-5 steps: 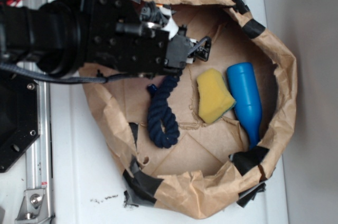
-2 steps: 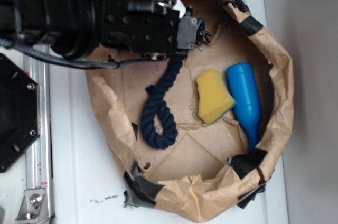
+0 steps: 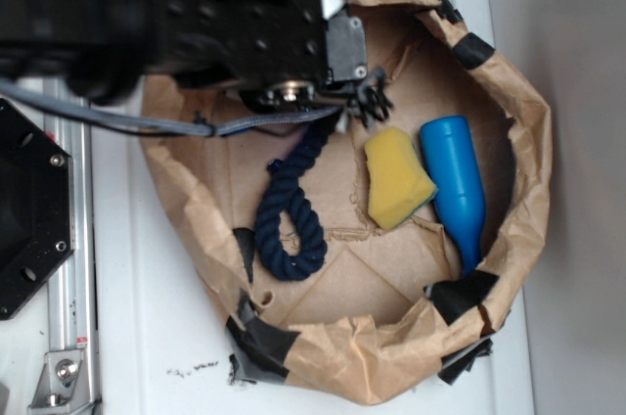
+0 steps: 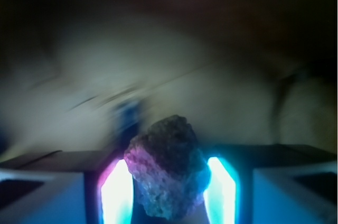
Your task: Grab the rock.
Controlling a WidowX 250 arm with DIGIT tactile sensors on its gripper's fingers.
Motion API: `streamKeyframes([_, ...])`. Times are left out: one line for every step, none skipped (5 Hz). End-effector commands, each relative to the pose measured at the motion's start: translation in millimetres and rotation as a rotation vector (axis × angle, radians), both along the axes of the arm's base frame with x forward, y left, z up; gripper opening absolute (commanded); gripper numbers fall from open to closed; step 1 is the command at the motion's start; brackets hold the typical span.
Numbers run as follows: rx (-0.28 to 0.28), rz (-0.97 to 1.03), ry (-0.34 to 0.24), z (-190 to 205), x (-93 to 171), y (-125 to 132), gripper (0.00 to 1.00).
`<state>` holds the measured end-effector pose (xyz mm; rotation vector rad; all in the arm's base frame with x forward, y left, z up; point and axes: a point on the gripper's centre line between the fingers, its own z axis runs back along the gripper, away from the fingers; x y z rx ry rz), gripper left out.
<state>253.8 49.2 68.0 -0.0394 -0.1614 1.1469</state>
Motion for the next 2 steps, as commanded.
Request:
streamKeyframes([-0.174,-0.505,-0.147,93,7,-45,0.00])
streamKeyframes([-0.124,-0.756,-0.072,101,8,-55,0.00])
